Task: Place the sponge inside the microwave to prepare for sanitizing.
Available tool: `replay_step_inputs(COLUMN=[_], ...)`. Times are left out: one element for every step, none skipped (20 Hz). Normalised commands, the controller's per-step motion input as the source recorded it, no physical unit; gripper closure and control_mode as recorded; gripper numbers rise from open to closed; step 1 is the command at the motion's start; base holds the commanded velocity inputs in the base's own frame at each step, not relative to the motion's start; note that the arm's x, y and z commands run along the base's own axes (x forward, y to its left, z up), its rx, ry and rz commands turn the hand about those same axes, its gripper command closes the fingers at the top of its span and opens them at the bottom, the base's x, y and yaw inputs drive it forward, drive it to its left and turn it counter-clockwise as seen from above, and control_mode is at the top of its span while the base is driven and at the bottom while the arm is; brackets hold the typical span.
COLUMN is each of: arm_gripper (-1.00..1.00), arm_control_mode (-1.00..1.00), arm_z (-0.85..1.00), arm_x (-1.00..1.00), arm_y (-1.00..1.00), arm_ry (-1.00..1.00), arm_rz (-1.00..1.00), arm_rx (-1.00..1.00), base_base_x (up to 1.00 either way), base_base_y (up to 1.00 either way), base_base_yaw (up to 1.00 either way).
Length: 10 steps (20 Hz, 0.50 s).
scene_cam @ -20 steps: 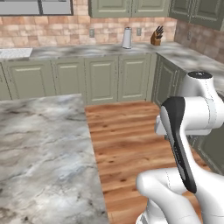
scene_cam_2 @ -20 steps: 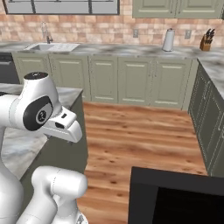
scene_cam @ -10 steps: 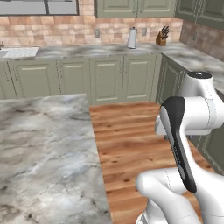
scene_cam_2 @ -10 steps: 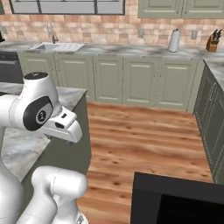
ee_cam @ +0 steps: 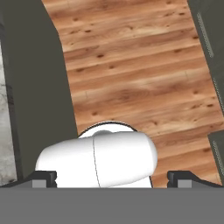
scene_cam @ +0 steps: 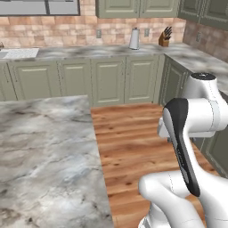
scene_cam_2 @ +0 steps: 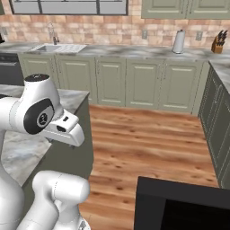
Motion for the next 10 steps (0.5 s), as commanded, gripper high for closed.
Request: replay_step_inputs(arm_gripper=[-1.0,-1.0,-1.0,-1.0,-1.0,-1.0,-1.0,-1.0,-1.0,-1.0], arm_control_mode=[1.0,1.0,1.0,1.0,1.0,1.0,1.0,1.0,1.0,1.0], arm_z=[0.0,0.0,0.0,0.0,0.0,0.0,0.0,0.0,0.0,0.0], arm_x=[0.0,0.0,0.0,0.0,0.0,0.0,0.0,0.0,0.0,0.0], arm_y=[0.0,0.0,0.0,0.0,0.0,0.0,0.0,0.0,0.0,0.0], arm_ry=[0.0,0.0,0.0,0.0,0.0,0.0,0.0,0.0,0.0,0.0], arm_rz=[0.0,0.0,0.0,0.0,0.0,0.0,0.0,0.0,0.0,0.0], arm_rx=[0.0,0.0,0.0,0.0,0.0,0.0,0.0,0.0,0.0,0.0], base_base_x=[-0.25,-0.42,-0.55,-0.7,-0.88,-0.97,-1.0,-1.0,-1.0,-1.0], base_base_y=[1.0,1.0,1.0,1.0,1.0,1.0,1.0,1.0,0.99,0.96], base_base_yaw=[0.0,0.0,0.0,0.0,0.0,0.0,0.0,0.0,0.0,-0.03])
